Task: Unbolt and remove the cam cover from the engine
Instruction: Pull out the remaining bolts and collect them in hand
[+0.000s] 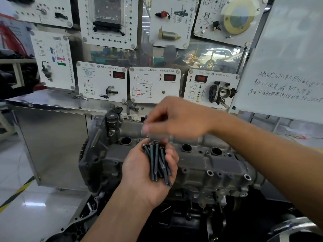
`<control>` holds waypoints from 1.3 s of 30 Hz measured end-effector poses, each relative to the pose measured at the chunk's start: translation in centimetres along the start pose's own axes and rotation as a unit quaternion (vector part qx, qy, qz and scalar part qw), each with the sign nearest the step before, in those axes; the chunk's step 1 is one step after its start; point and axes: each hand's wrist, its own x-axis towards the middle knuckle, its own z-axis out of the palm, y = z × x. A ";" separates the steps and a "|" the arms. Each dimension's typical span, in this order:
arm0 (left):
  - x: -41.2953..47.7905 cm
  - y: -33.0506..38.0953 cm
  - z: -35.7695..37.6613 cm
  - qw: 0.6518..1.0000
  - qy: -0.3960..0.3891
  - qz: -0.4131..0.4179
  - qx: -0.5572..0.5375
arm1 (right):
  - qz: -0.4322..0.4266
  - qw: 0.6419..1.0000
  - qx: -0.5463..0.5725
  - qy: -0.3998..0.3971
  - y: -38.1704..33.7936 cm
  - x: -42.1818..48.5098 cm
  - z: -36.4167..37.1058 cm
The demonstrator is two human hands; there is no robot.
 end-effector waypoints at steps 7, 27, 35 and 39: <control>-1.4 1.3 -0.1 1.000 0.010 0.004 -0.013 | 0.215 0.958 -0.158 0.106 6.5 8.9 -0.9; -2.1 3.7 -1.2 0.999 -0.007 0.034 -0.029 | 0.098 0.976 -0.191 0.039 -0.4 9.5 -5.8; -2.1 2.8 -0.5 0.999 -0.013 0.029 -0.002 | -0.002 0.989 -0.006 -0.149 -4.0 4.7 -1.7; -2.3 2.6 -0.4 0.999 -0.021 0.040 -0.008 | -0.013 0.990 -0.076 -0.121 -3.8 4.8 0.1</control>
